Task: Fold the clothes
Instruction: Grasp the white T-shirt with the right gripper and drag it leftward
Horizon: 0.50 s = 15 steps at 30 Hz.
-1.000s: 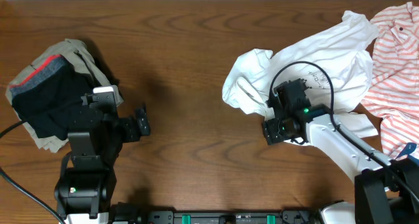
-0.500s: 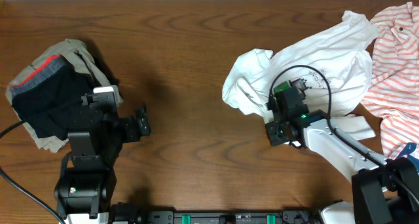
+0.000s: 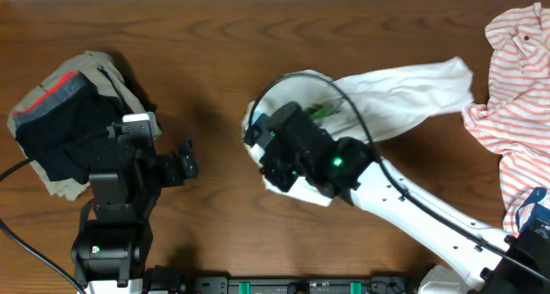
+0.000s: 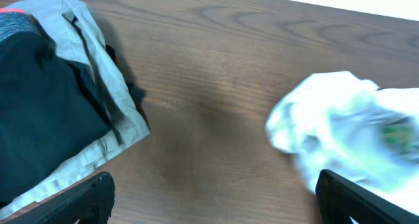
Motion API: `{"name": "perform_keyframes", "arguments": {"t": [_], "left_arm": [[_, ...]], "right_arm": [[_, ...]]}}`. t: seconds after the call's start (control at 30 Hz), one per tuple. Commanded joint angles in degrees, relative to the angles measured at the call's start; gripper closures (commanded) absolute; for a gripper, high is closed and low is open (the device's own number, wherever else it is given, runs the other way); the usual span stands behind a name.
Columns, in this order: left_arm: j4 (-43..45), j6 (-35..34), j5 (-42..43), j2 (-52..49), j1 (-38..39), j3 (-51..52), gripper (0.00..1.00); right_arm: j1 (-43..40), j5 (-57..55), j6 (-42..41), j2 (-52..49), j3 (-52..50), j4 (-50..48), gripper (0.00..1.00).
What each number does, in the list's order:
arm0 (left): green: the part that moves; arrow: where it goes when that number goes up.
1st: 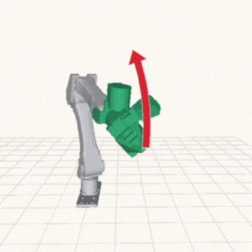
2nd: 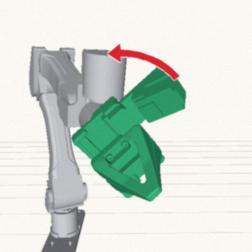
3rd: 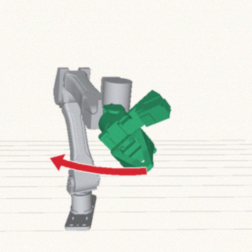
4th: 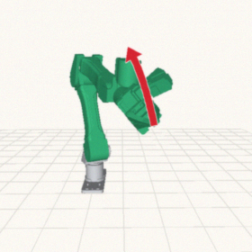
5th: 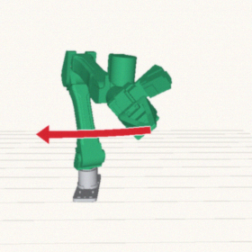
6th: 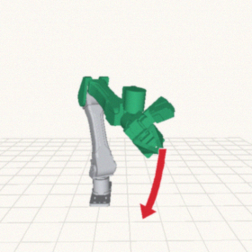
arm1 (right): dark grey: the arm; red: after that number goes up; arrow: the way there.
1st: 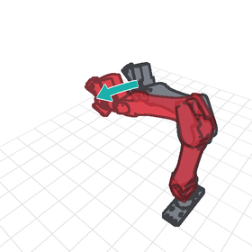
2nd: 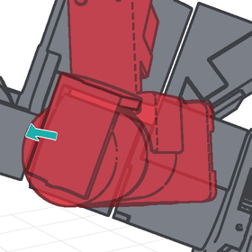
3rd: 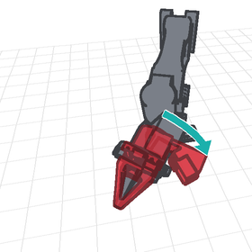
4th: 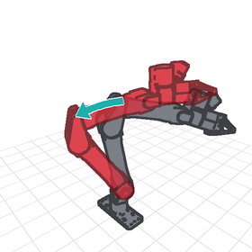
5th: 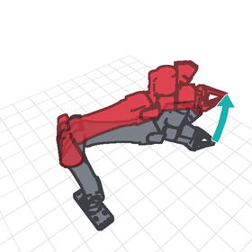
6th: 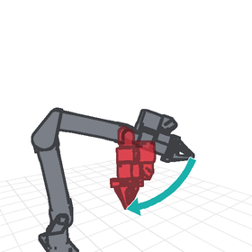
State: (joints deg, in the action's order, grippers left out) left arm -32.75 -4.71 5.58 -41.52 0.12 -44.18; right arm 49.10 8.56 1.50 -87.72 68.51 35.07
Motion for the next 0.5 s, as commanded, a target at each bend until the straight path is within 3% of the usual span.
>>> {"name": "perform_keyframes", "arguments": {"t": [0.0, 0.03, 0.23, 0.37, 0.47], "left_arm": [[0.3, -0.5, 0.0, 0.0, 0.1, -1.0, 0.02], [0.3, -0.5, 0.0, 0.0, 0.1, -1.0, 0.02], [-1.6, -0.6, 1.8, 0.0, 0.1, -1.0, 0.02], [-7.5, -1.2, 4.5, -0.2, 0.1, -1.0, 0.02], [-13.0, -7.5, 5.9, -1.3, 0.1, -1.0, 0.02]], "right_arm": [[0.2, -0.6, 0.7, 0.2, 0.1, 0.6, 0.46], [-0.1, -2.6, 0.7, 0.2, 0.1, 1.2, 0.35], [-4.7, -21.7, -1.0, 0.2, 0.1, 2.5, 0.23], [-10.9, -21.8, -1.1, 0.2, 0.1, 3.7, 0.2], [-16.3, -21.6, -1.7, 0.2, 0.1, 5.7, 0.17]]}}
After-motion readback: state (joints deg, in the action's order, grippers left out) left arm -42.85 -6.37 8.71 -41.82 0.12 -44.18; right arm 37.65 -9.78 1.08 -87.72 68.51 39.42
